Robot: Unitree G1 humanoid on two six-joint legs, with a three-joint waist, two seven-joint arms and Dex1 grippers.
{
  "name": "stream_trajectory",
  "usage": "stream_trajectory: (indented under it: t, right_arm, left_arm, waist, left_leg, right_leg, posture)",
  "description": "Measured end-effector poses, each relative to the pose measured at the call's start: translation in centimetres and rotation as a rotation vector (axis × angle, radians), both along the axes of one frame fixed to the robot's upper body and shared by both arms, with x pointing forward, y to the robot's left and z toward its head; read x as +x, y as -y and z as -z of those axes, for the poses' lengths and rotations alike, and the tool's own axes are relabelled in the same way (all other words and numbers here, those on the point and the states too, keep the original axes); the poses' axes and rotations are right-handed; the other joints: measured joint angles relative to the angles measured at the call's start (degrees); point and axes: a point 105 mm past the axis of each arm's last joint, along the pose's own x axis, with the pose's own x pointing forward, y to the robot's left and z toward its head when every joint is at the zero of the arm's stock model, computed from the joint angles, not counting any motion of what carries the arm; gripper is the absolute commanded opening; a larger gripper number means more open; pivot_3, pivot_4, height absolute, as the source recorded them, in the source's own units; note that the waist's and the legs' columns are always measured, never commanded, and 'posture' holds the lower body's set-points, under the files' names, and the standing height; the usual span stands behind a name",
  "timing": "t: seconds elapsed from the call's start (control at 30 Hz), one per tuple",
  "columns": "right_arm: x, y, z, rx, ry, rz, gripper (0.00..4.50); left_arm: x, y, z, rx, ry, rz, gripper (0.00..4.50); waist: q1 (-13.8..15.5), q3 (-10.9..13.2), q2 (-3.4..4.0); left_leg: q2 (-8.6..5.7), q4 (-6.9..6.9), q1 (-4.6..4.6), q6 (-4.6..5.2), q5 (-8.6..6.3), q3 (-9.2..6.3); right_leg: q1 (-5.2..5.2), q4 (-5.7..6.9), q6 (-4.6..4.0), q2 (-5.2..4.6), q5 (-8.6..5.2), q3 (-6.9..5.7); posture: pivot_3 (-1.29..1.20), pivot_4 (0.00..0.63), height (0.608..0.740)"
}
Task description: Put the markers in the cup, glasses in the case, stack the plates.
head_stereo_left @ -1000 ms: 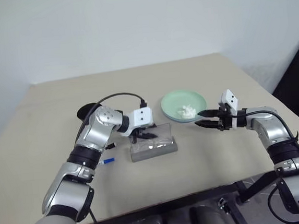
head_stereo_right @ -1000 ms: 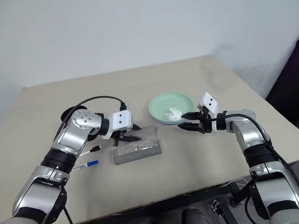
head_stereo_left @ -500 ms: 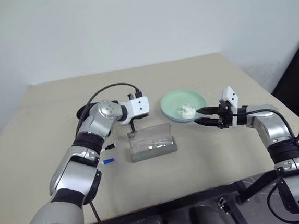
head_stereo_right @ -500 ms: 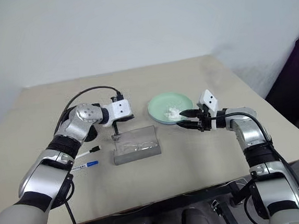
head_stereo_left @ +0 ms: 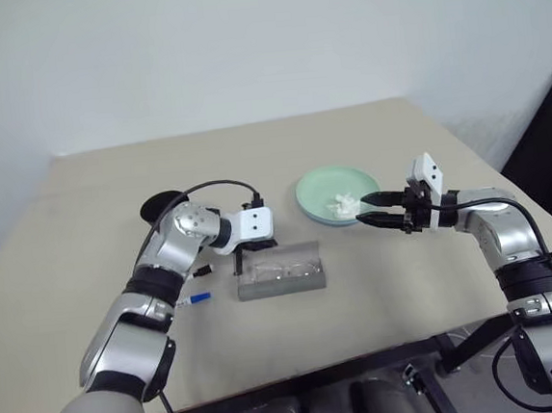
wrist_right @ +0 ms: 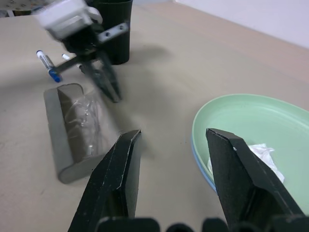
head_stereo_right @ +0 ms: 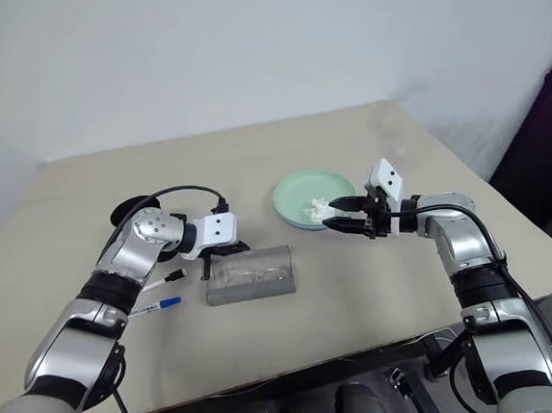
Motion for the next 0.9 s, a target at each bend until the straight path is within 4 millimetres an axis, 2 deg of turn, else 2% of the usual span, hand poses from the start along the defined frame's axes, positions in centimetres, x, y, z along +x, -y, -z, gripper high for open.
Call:
stream_trajectory:
  t: [0.2,0.43,0.53,0.63,0.73,0.9]
  right_arm:
    - [0.0,0.0,0.1,0.0,-0.003,-0.001,2.32]
    - [0.0,-0.1,0.1,0.002,-0.006,-0.007,2.32]
    - [-0.1,-0.2,0.2,0.002,-0.007,-0.008,2.32]
    - [-0.1,-0.2,0.2,0.003,-0.007,-0.009,2.32]
    - [-0.1,-0.2,0.2,0.003,-0.008,-0.008,2.32]
    - [-0.2,-0.7,0.5,0.009,-0.011,-0.023,2.32]
  left_arm:
    - [-2.6,-1.2,-0.3,0.013,-0.069,0.042,0.07]
    - [-3.7,-1.1,-0.4,0.007,-0.077,0.052,0.07]
    - [-4.3,-2.3,-0.8,0.023,-0.087,0.041,0.07]
    - [-4.6,-4.6,-1.6,0.063,-0.08,-0.009,0.07]
    - [-5.4,-6.9,-2.0,0.079,-0.112,-0.056,0.58]
    - [-7.1,-9.8,-1.3,0.099,-0.194,-0.122,2.19]
  waist:
    - [0.02,-0.01,0.02]
    - [0.1,0.0,0.01]
    - [-0.08,0.0,0.02]
    - [-0.07,0.0,0.02]
    - [-0.07,0.01,0.03]
    - [-0.04,0.01,0.03]
  left_leg:
    - [0.01,0.02,0.04,0.0,0.0,0.01]
    - [0.01,0.03,0.02,-0.01,0.0,0.0]
    - [0.03,0.0,0.02,-0.01,0.0,0.03]
    - [0.07,-0.01,0.04,-0.02,0.0,0.05]
    - [0.08,-0.01,0.06,-0.02,0.0,0.09]
    - [0.08,-0.01,0.05,-0.03,-0.01,0.11]
  right_leg:
    - [0.02,0.02,-0.02,0.0,-0.01,0.0]
    - [0.01,0.01,-0.02,0.01,-0.01,0.01]
    - [-0.05,0.04,-0.02,0.02,-0.01,0.01]
    - [-0.06,0.08,-0.03,0.04,-0.02,0.01]
    - [-0.07,0.08,-0.05,0.02,-0.03,0.01]
    - [-0.09,0.06,-0.05,-0.01,-0.04,0.01]
  posture:
    - [0.0,0.0,0.74]
    - [0.0,0.0,0.74]
    - [0.0,0.0,0.74]
    - [0.0,0.0,0.74]
    - [0.0,0.0,0.74]
    - [0.0,0.0,0.74]
